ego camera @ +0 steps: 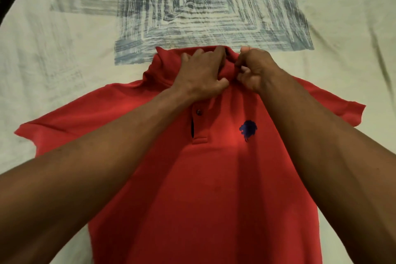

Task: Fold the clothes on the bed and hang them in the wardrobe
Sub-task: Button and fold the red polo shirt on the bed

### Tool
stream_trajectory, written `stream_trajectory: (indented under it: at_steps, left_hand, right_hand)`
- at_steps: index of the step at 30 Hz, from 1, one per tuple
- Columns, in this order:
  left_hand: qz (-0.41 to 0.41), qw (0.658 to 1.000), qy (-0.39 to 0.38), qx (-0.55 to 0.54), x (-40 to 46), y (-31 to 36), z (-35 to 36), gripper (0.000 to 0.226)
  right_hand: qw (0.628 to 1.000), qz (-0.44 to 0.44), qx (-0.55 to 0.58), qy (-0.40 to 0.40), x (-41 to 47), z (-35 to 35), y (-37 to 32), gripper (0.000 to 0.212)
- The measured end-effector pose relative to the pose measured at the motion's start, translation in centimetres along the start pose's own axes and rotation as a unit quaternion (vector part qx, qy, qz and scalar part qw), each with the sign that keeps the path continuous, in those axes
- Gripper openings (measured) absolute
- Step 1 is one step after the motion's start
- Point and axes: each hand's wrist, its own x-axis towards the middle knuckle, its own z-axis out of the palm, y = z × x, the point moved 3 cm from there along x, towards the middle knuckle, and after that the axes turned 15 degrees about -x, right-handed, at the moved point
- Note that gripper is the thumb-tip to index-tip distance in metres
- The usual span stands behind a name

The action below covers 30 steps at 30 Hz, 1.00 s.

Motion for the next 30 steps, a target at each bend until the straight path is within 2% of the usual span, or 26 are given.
stream_trajectory:
  at_steps: [4, 5, 7, 8, 9, 10, 12, 14, 16, 18, 21, 25, 28, 30]
  left_hand:
    - [0.028, 0.997, 0.008, 0.067, -0.9, 0.3, 0.7, 0.040]
    - [0.038, 0.997, 0.009, 0.066, -1.1, 0.3, 0.8, 0.038]
    - [0.059, 0.996, 0.011, 0.058, -1.5, 0.1, 0.7, 0.035]
    - [0.064, 0.997, 0.019, 0.050, -1.8, -0.1, 0.3, 0.034]
    - [0.064, 0.997, 0.032, 0.041, -1.9, -0.5, -0.3, 0.035]
    - [0.060, 0.996, 0.047, 0.036, -2.0, -1.1, -1.3, 0.036]
    - [0.037, 0.996, 0.074, 0.037, -1.6, -2.3, -4.1, 0.034]
    - [-0.007, 0.998, 0.051, 0.031, -0.7, -4.1, -6.9, 0.030]
    - [-0.055, 0.997, -0.047, 0.026, 0.0, -6.2, -9.0, 0.034]
    - [-0.071, 0.987, -0.137, 0.036, 0.4, -7.7, -10.3, 0.039]
    - [-0.057, 0.978, -0.200, 0.036, 0.7, -8.2, -11.1, 0.046]
    - [-0.047, 0.966, -0.240, 0.080, 1.3, -9.1, -11.0, 0.052]
    - [-0.025, 0.965, -0.235, 0.114, 1.5, -9.4, -10.8, 0.042]
    - [0.006, 0.969, -0.203, 0.137, 1.3, -9.0, -10.7, 0.031]
  right_hand:
    - [1.000, -0.006, 0.012, 0.027, -0.8, 0.1, 0.5, 0.037]
    - [0.999, -0.024, -0.010, 0.040, -0.7, 0.3, 0.6, 0.034]
    - [0.983, -0.071, -0.143, 0.089, -0.5, 0.6, 0.7, 0.027]
    - [0.958, -0.099, -0.239, 0.126, -0.6, 0.7, 0.7, 0.019]
    - [0.917, -0.130, -0.339, 0.167, -1.0, 0.8, 0.5, 0.017]
    - [0.868, -0.164, -0.423, 0.203, -1.5, 1.1, 0.4, 0.027]
    - [0.776, -0.279, -0.515, 0.236, -3.3, 2.4, -0.1, 0.037]
    - [0.719, -0.390, -0.537, 0.209, -5.0, 4.4, -0.6, 0.032]
    - [0.690, -0.437, -0.561, 0.138, -5.4, 6.6, -0.6, 0.032]
    - [0.678, -0.426, -0.595, 0.066, -5.2, 8.5, -0.3, 0.039]
    - [0.674, -0.386, -0.630, -0.004, -4.5, 10.3, 0.1, 0.049]
    - [0.663, -0.328, -0.672, -0.015, -3.4, 10.7, -0.3, 0.055]
    - [0.692, -0.326, -0.643, -0.005, -3.1, 10.5, -0.8, 0.040]
    - [0.720, -0.348, -0.601, 0.007, -3.4, 10.2, -0.7, 0.030]
